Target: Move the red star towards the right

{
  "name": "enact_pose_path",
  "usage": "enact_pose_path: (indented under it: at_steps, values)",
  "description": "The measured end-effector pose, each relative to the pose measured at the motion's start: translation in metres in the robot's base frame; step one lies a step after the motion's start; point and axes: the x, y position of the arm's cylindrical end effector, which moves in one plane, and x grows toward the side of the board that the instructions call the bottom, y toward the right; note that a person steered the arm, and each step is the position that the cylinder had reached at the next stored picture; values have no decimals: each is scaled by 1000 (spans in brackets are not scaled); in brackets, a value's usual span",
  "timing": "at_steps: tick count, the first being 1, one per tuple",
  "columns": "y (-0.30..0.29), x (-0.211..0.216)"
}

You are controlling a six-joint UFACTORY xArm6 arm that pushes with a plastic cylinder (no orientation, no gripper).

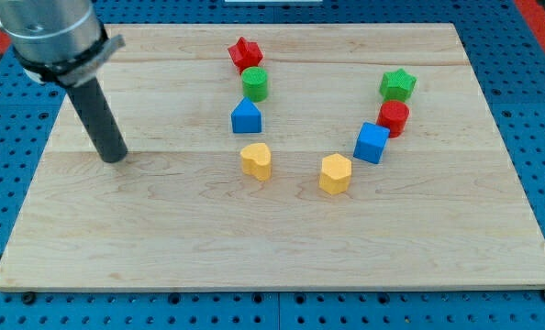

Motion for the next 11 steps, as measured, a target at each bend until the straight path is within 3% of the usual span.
enact_pose_path:
  at_steps: [2, 4, 8, 9, 10, 11]
  values:
    - [-29, -83]
    - [19, -166]
    - [192, -163]
    - [181, -180]
    - [127, -204]
    - [122, -249]
